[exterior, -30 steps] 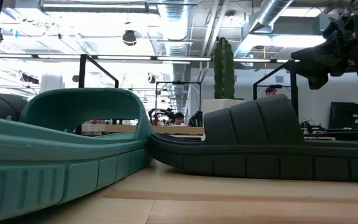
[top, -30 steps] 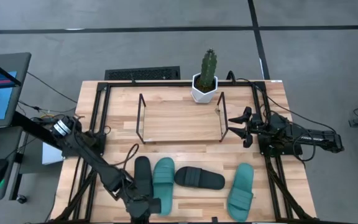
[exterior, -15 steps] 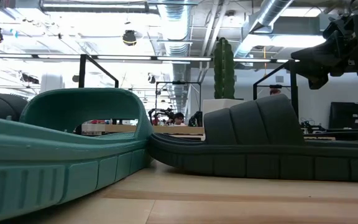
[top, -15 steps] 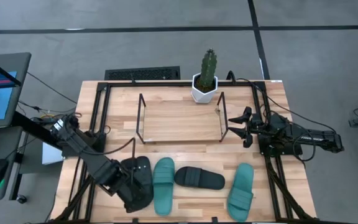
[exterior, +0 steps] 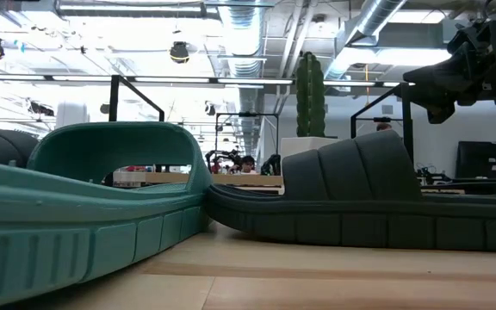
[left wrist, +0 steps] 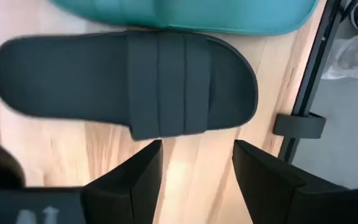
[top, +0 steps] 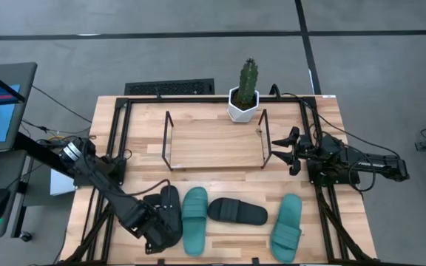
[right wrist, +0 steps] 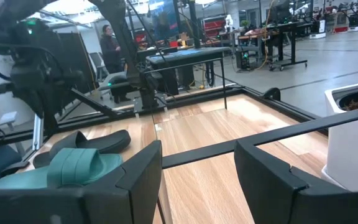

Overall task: Pick and place slides into the shelf
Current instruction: Put the left black slipper on the shelf

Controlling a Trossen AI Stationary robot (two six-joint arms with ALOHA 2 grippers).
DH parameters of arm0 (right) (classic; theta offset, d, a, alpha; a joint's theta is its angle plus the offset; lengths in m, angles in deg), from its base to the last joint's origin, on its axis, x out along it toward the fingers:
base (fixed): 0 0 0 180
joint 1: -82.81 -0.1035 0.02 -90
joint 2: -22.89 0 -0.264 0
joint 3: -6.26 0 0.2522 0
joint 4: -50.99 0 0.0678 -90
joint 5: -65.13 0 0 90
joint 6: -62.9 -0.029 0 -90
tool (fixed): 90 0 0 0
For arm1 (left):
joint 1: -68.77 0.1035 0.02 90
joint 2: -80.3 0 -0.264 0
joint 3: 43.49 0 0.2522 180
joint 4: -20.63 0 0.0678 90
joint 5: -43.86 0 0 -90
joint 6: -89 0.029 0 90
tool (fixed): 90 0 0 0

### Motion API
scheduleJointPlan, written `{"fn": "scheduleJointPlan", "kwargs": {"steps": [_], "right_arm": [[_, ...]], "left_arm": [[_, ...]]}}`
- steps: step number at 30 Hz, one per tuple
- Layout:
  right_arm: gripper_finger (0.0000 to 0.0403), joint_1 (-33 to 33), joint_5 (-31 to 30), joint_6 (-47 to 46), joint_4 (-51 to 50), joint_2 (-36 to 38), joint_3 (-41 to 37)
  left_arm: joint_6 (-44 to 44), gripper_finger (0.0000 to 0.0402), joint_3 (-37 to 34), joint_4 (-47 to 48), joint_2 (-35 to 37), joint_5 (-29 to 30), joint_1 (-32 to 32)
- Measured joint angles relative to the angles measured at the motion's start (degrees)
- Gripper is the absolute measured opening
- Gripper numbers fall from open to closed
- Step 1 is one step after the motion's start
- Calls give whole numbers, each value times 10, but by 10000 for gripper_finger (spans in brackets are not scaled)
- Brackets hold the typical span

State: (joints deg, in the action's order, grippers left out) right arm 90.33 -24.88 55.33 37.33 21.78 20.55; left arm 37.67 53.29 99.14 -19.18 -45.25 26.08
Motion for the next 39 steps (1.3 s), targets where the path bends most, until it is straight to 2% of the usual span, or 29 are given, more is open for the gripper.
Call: {"fn": "scheduleJointPlan", "kwargs": {"steps": [3,10,30,39], "right_arm": [[192,0,0,0,0,0,0],[193,0,0,0,0,0,0],[192,0,0,0,0,0,0],[194,0,0,0,0,0,0]], "left_arm": [[26,185,-23,-41,0,23,-5],[67,185,-39,-53,0,85,-4],[87,185,-109,-92,0,44,38],[105,185,-111,-90,0,43,53]]}}
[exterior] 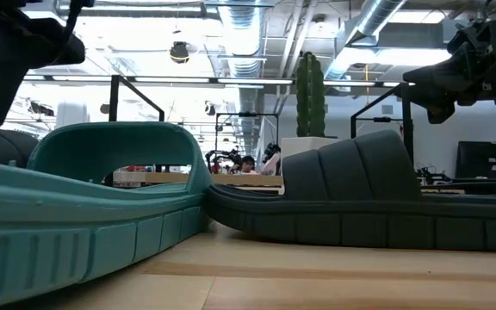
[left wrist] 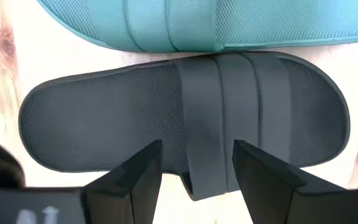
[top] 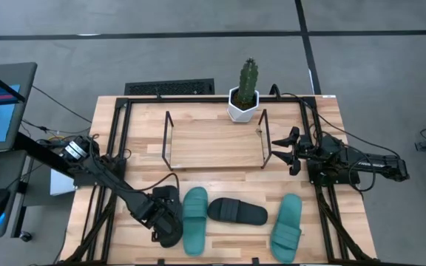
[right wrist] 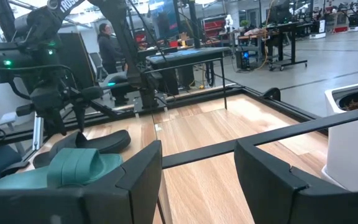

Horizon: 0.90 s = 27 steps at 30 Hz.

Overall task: Pick and place slides into the shelf
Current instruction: Put the left black slipper on the shelf

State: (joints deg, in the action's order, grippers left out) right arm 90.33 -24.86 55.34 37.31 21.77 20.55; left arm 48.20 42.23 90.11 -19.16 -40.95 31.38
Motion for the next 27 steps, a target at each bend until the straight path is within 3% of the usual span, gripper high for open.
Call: {"fn": "scheduleJointPlan", "kwargs": {"steps": [17,27], "right_arm": [[193,0,0,0,0,0,0],[192,0,0,0,0,0,0]], "left_arm": [[17,185,-3,-4,0,-45,21],[-4,185,-51,-72,0,-50,22]]}}
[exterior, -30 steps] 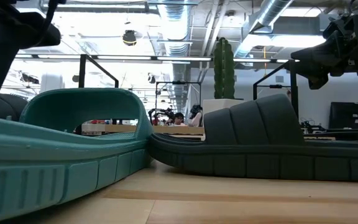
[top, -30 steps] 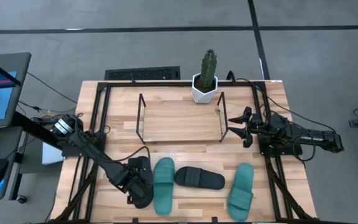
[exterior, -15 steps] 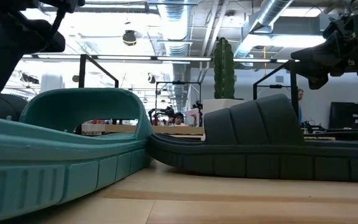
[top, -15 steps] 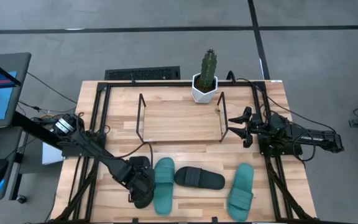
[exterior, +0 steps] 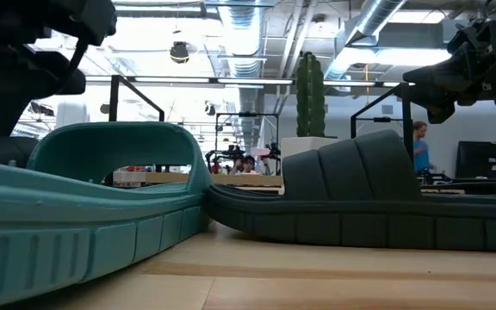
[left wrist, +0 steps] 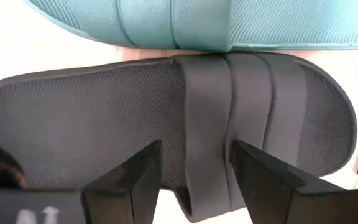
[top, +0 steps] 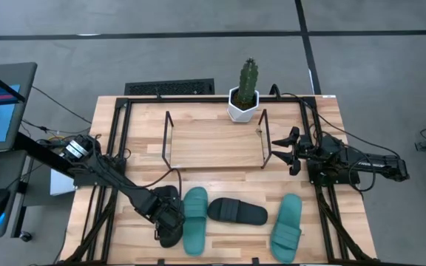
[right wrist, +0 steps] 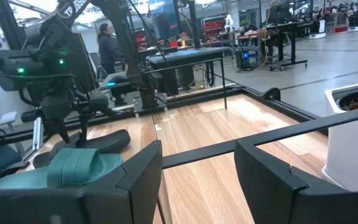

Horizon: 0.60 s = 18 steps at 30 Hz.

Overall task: Pick and place slides into the shelf
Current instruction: Put the left black slipper on the shelf

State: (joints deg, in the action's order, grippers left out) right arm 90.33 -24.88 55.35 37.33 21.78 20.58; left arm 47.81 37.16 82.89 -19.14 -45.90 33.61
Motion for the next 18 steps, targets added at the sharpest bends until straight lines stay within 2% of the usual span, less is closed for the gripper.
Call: {"fn": "scheduleJointPlan", "kwargs": {"steps": [11,14,18], "right_arm": [[192,0,0,0,0,0,0],[192,0,0,0,0,0,0],[194,0,0,0,0,0,0]], "left_arm": [[1,180,-4,-13,0,-35,3],[0,157,-22,-40,0,-65,3],[-12,88,-48,-71,0,-87,5]]}}
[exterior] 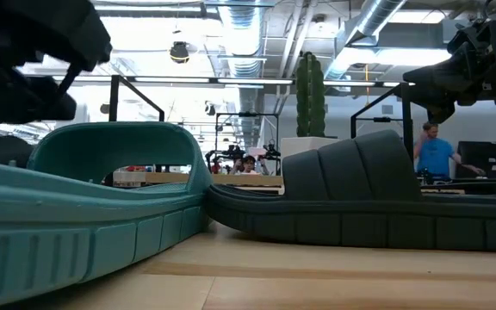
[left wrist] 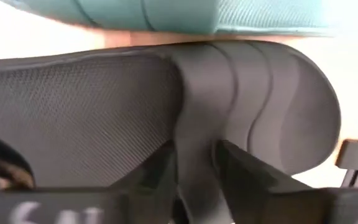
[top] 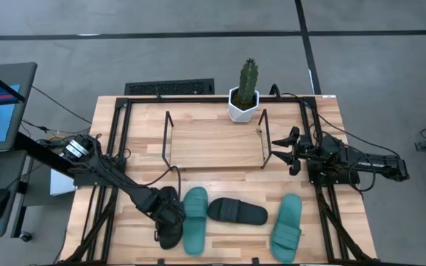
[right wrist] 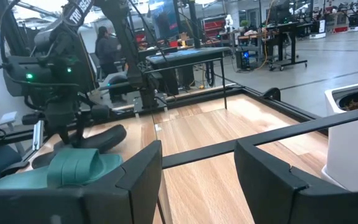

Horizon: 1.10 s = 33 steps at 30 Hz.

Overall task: Pick and place slides into the shelf
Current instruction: Put the left black slipper on the shelf

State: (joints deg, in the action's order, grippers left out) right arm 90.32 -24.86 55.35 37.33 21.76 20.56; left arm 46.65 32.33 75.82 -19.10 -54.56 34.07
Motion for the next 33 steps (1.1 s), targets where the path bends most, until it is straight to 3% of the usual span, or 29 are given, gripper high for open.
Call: {"fn": "scheduleJointPlan", "kwargs": {"steps": [3,7,26,33], "right_arm": [[194,0,0,0,0,0,0],[192,0,0,0,0,0,0],[192,0,0,0,0,0,0],[194,0,0,0,0,0,0]], "left_arm": [[-7,23,-5,0,0,-12,0],[-10,5,-2,0,0,-16,-1],[-17,0,114,64,-2,-25,-26],[-38,0,162,140,-2,-11,-41]]}}
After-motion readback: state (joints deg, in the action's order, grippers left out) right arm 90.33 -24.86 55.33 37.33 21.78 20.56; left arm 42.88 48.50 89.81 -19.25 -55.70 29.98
